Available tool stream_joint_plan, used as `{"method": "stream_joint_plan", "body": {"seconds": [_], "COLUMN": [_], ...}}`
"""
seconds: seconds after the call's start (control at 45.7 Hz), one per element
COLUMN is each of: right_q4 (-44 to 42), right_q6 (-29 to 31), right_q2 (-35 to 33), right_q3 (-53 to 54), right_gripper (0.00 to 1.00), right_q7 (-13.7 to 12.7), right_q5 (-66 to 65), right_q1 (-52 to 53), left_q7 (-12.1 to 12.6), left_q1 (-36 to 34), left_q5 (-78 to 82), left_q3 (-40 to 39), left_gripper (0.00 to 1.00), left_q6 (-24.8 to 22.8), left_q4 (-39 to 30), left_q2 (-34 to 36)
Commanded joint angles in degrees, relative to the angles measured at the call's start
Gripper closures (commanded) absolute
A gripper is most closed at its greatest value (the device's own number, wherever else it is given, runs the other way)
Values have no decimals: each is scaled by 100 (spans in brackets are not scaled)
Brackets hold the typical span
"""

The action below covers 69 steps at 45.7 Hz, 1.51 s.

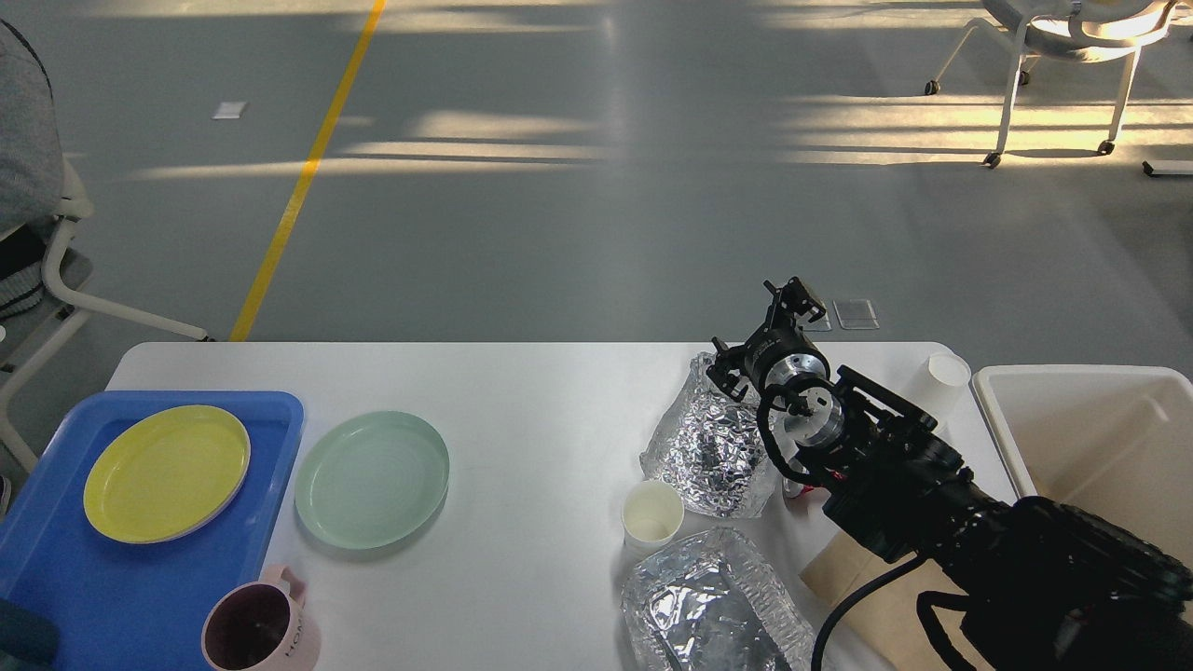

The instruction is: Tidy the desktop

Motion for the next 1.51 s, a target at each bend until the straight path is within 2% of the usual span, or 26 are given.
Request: {"method": "stream_joint_plan", "body": {"seconds": [0.0, 0.241, 0.394, 0.547, 0.569, 0.744, 1.028, 1.094, 1.488], "right_q4": [0, 0, 0, 0, 0, 0, 0, 0, 0], "right_q6": [0, 0, 0, 0, 0, 0, 0, 0, 0], "right_q2": [0, 0, 0, 0, 0, 0, 0, 0, 0], "right_q3": [0, 0, 0, 0, 0, 0, 0, 0, 0], "right_gripper": [0, 0, 0, 0, 0, 0, 0, 0, 0], "right_q7": [0, 0, 0, 0, 0, 0, 0, 0, 0], "right_q5": [-2, -2, -2, -2, -2, 7, -2, -2, 7], "right_q1": [0, 9, 9, 9, 9, 0, 9, 9, 9], "left_q7": [-34, 10, 36, 106, 159, 396, 967, 1064, 1065], "left_q1": [-427, -322, 178, 1171, 1607, 2973, 4476, 4687, 5285], "left_q5": [-9, 0, 9, 105, 123, 298, 351, 343, 334], "left_q3": [-24, 11, 116, 266, 266, 240, -209, -217, -244], "left_gripper": [12, 12, 12, 13, 14, 15, 15, 14, 12], "left_q6": [2, 2, 2, 2, 2, 2, 2, 2, 2], "left_q4": [-343, -501, -712, -739, -739, -739, -756, -765, -853], "left_q2": [-64, -196, -187, -178, -135, 15, 314, 340, 569]}}
